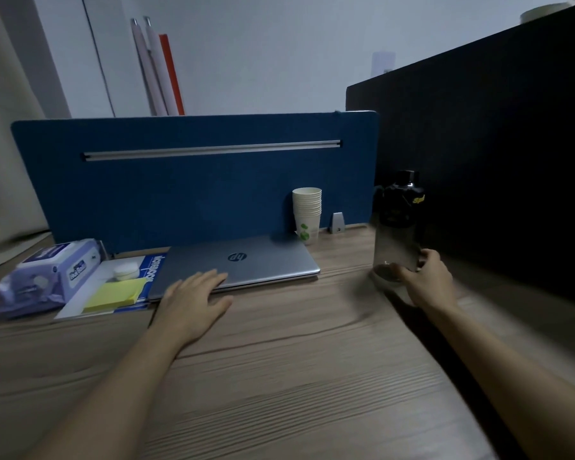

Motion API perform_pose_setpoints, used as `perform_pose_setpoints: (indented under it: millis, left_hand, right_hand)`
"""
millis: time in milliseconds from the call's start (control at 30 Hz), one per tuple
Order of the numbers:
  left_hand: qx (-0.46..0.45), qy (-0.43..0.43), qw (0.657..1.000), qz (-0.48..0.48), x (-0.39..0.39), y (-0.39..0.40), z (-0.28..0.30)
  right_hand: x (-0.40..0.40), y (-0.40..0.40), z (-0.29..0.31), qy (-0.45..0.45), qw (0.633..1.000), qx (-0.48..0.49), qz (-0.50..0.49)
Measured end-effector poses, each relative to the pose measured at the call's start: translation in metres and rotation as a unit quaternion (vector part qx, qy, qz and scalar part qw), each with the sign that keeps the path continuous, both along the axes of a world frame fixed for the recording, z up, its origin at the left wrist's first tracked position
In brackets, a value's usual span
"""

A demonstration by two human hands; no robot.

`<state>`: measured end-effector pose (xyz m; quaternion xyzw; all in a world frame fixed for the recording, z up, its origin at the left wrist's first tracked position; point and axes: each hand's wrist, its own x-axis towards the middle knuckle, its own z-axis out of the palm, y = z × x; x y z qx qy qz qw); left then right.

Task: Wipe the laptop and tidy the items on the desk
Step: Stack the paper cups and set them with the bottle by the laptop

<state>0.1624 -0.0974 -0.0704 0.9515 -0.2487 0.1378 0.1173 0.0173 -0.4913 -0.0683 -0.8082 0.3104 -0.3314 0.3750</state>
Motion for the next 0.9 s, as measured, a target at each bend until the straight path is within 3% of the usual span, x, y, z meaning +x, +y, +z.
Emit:
perform_pose_setpoints:
  millis: [900]
  left_hand:
    - [-0.001, -0.029, 1.0, -0.002, 0.044, -0.011, 0.0]
  right_hand:
    - [0.166, -0.002, 0.006, 0.03, 0.999, -0.013, 0.034]
